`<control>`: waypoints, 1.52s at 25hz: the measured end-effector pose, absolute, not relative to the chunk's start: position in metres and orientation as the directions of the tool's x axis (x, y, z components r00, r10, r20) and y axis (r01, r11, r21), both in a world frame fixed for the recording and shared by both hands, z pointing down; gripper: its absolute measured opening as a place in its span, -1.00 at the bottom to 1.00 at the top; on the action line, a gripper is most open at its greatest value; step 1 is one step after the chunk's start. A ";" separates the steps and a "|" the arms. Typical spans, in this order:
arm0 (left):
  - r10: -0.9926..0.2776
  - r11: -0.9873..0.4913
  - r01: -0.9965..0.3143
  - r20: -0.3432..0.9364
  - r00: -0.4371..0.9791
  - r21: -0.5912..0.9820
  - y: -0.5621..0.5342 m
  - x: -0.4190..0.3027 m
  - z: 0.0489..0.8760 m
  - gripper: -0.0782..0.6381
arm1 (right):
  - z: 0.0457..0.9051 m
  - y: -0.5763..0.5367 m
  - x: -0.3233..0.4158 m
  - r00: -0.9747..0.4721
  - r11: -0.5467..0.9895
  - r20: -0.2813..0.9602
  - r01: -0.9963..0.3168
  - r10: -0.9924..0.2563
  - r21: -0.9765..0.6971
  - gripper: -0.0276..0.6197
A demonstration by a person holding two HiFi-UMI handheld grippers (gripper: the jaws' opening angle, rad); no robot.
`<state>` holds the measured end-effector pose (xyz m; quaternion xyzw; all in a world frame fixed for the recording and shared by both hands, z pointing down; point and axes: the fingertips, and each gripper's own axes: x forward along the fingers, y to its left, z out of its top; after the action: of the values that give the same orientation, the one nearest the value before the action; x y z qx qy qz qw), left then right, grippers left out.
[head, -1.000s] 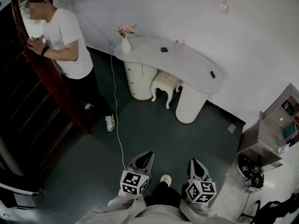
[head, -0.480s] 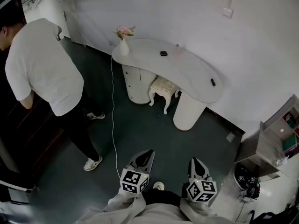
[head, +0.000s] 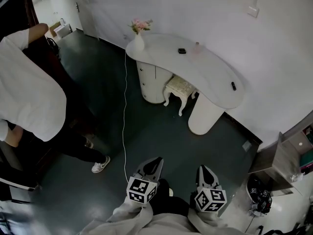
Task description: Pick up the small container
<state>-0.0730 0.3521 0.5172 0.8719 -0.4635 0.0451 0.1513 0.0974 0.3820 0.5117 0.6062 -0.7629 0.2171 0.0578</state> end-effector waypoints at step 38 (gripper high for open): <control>-0.775 -0.550 -0.814 0.248 0.581 0.186 0.155 -0.074 0.516 -0.71 | 0.514 0.202 0.095 -0.239 0.143 0.356 -0.951 -0.904 -0.274 -0.76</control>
<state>-0.0740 0.1553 0.5157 0.8777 -0.4527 0.0684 0.1412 0.0948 0.2020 0.5137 0.6148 -0.7542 0.2248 0.0525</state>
